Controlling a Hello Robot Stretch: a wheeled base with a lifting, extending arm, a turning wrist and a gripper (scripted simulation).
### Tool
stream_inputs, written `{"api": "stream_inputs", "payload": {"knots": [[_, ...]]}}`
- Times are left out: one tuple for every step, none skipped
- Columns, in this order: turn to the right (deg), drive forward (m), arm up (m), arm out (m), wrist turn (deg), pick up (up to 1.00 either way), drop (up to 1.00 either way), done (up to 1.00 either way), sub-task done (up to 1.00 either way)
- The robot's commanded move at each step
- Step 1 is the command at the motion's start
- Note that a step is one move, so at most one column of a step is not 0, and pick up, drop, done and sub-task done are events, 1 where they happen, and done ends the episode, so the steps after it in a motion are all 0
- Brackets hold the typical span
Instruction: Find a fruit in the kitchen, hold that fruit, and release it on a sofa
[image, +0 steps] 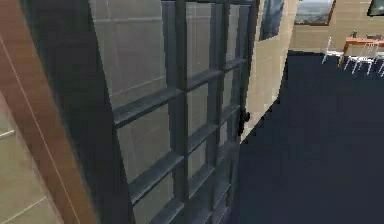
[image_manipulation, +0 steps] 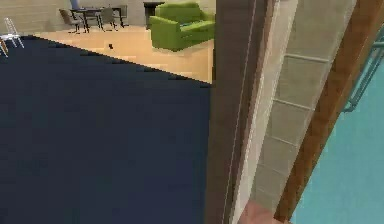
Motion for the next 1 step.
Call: {"api": "stream_inputs", "payload": {"knots": [[45.0,0.0,0.0,0.0,0.0,0.0,0.0,0.0,0.0]]}}
